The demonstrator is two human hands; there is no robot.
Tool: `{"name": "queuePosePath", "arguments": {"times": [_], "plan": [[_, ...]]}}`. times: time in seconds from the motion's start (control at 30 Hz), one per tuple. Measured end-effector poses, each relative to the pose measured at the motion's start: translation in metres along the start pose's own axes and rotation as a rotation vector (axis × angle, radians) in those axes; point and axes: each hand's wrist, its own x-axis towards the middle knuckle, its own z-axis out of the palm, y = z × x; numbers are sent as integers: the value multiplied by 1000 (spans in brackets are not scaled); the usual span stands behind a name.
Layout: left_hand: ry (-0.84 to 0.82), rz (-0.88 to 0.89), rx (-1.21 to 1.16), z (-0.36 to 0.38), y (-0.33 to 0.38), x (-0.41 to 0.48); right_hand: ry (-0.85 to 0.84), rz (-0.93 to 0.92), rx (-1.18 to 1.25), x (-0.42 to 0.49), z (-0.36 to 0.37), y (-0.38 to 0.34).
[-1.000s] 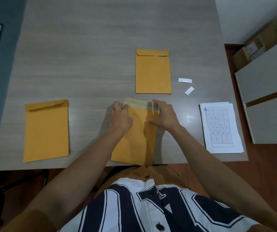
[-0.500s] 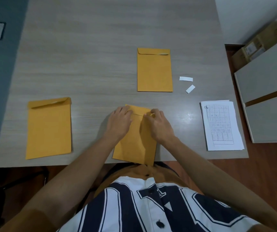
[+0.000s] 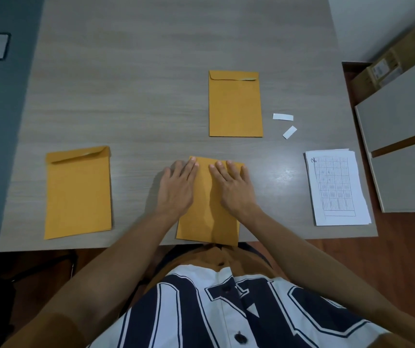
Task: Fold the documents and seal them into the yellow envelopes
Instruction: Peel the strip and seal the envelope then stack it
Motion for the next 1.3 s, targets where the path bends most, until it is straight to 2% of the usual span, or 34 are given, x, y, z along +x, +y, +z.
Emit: {"name": "queuePosePath", "arguments": {"times": [0.3, 0.57, 0.67, 0.77, 0.87, 1.0, 1.13, 1.3], "plan": [[-22, 2, 55, 2, 1, -2, -14, 122, -17, -22, 6, 38], [-49, -52, -14, -16, 15, 3, -8, 105, 47, -20, 2, 38], [18, 54, -99, -22, 31, 9, -13, 104, 58, -20, -1, 36], [-13, 137, -123, -23, 46, 13, -11, 114, 31, -21, -1, 36], [-67, 107, -39, -12, 40, 9, -30, 138, -12, -23, 1, 38], [-51, 63, 36, -2, 12, 4, -53, 134, -57, -22, -1, 40], [-60, 6, 59, 0, -10, -4, -75, 132, -53, -22, -4, 41], [-107, -47, 34, -5, -6, -2, -36, 123, -33, -20, -2, 42]]}}
